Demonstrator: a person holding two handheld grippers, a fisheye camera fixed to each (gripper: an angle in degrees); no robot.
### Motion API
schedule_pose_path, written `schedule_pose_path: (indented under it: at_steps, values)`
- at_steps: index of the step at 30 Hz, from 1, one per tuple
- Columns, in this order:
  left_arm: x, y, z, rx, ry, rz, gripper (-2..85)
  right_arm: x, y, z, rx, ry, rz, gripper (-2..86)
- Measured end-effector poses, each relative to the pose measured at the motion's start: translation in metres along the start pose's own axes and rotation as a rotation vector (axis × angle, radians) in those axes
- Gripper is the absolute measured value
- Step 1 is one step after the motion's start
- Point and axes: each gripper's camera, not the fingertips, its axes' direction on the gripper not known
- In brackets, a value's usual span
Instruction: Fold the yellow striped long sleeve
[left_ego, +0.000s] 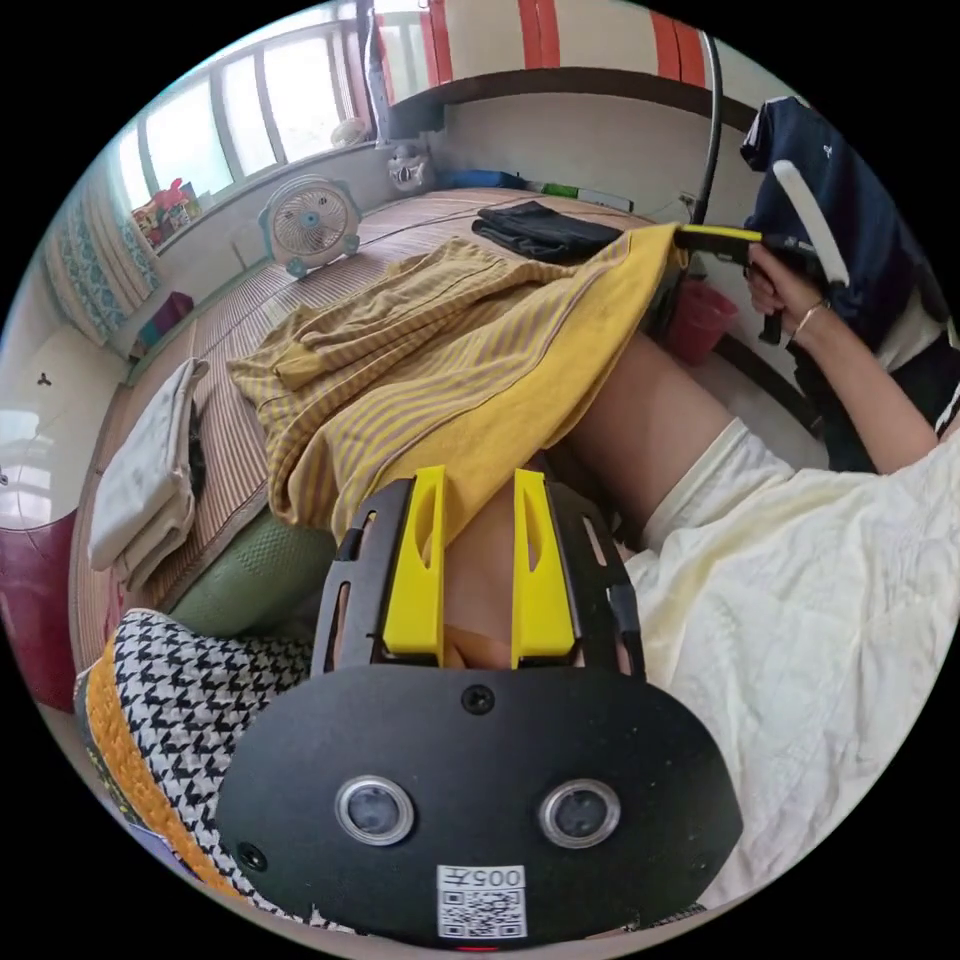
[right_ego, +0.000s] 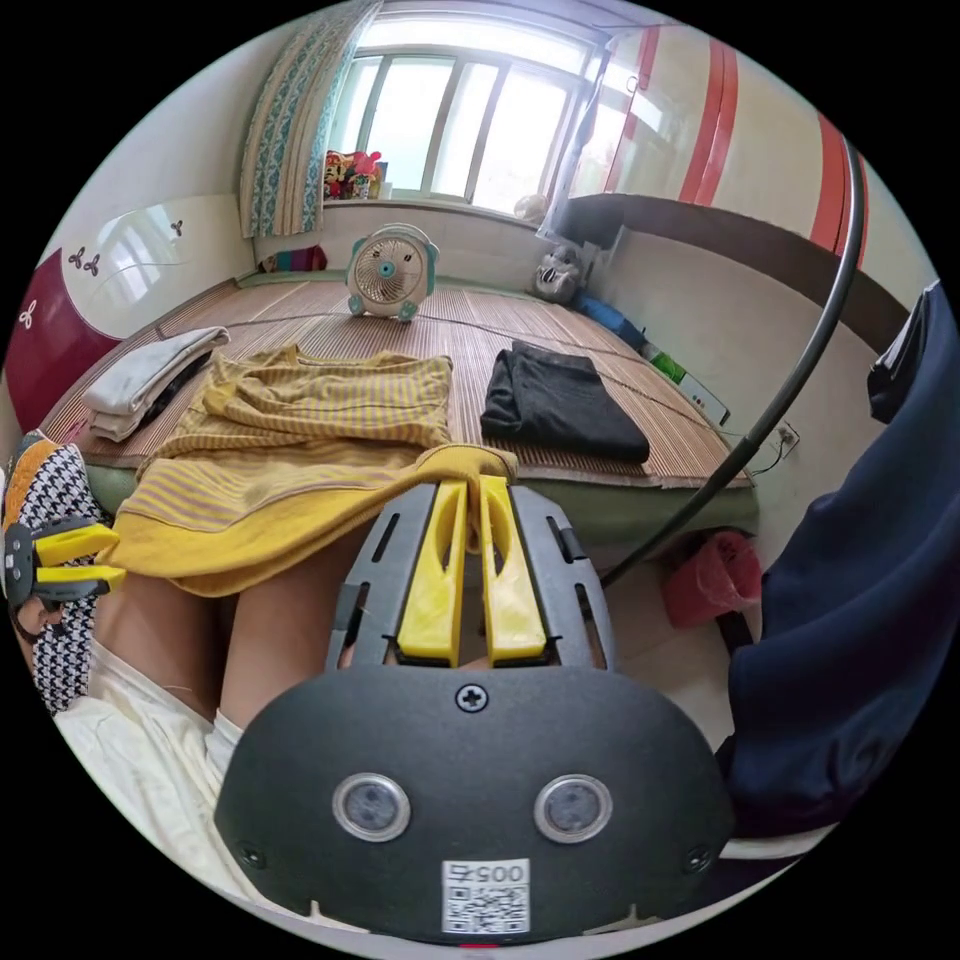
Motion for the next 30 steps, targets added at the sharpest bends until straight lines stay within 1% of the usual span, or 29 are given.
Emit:
schedule_pose_path:
  at_steps: [2, 10, 15, 18, 20, 22, 24, 27, 30]
  values:
    - [0.005, 0.005, -0.001, -0.006, -0.05, 0.009, 11.2, -0.006, -0.008, -0.007, 0.02, -0.001, 0.006, -1.1]
    - [-0.005, 0.012, -0.008, -0.019, -0.112, -0.018, 11.3, -0.017, -0.011, -0.014, 0.021, 0.008, 0.003, -1.2]
    - [-0.024, 0.019, -0.011, -0.017, -0.065, -0.077, 11.4, -0.017, -0.006, -0.014, 0.01, 0.01, 0.008, -1.1]
    - [-0.03, 0.021, -0.011, -0.027, -0.083, -0.097, 10.9, -0.018, -0.003, -0.013, 0.003, 0.012, 0.008, -1.1]
    - [-0.036, 0.023, -0.01, -0.027, -0.078, -0.127, 9.0, -0.02, -0.001, -0.012, -0.001, 0.013, 0.005, -1.1]
    - [-0.044, 0.025, -0.006, -0.06, -0.124, -0.171, 7.5, -0.021, 0.001, -0.01, -0.007, 0.009, 0.004, -1.1]
    - [-0.048, 0.026, -0.004, -0.063, -0.127, -0.175, 7.1, -0.021, 0.002, -0.009, -0.011, 0.005, 0.005, -1.1]
    - [-0.052, 0.025, 0.0, -0.07, -0.063, -0.183, 6.7, -0.021, 0.003, -0.007, -0.015, 0.0, 0.007, -1.1]
    - [-0.049, 0.023, -0.002, -0.075, -0.077, -0.161, 6.5, -0.019, 0.004, -0.007, -0.019, -0.001, 0.01, -1.1]
